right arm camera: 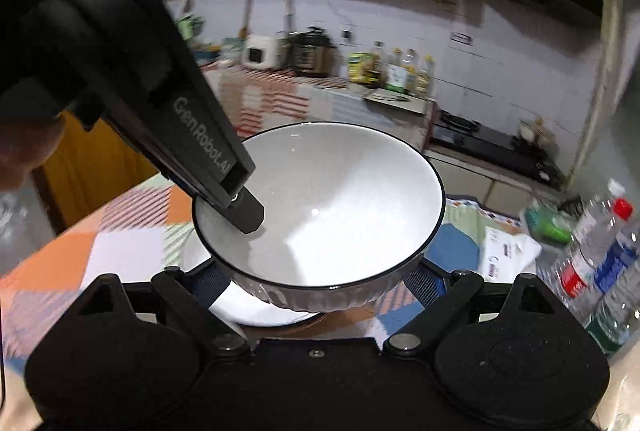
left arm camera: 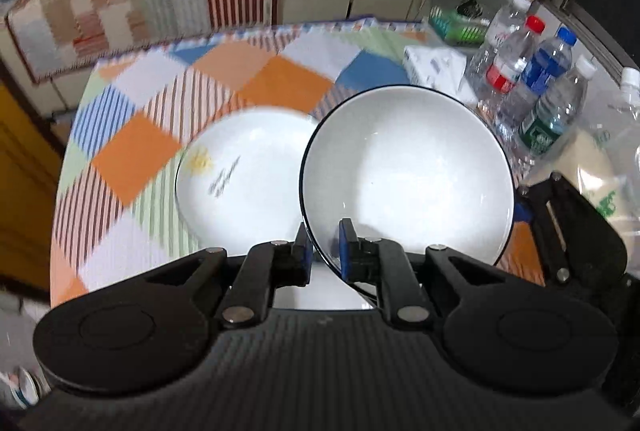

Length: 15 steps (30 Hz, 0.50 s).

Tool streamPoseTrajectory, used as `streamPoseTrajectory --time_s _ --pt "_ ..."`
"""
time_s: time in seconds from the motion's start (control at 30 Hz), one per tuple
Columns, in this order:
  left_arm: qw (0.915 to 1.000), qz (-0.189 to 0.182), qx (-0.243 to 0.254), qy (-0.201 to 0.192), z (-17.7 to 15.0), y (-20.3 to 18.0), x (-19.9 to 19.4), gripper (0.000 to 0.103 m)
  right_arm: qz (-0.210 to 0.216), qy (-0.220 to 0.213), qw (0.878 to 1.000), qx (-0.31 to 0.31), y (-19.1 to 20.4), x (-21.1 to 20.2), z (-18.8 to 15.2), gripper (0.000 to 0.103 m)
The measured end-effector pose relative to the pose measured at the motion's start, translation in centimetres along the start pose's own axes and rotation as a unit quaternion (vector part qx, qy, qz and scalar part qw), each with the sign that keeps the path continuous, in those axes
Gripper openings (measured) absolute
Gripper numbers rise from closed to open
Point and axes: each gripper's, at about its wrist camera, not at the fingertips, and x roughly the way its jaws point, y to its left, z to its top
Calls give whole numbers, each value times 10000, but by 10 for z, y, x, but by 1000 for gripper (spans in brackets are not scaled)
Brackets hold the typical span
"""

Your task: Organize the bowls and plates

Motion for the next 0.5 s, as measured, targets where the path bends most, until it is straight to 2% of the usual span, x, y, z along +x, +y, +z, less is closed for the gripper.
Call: streamPoseTrajectory --time_s 0.1,0.2,0.3,0.5 --pt "9996 -107 -231 103 -19 14 -2 12 271 124 9992 -267 13 -6 -6 95" --pt "9997 20 -204 152 -34 16 -2 12 485 135 9981 -360 25 -10 -14 95" --pt "9997 173 -84 173 -46 15 0 12 739 209 9969 -169 28 -10 -23 95" --pt "9987 318 -154 366 -62 23 10 12 1081 394 9933 81 29 -3 -35 95"
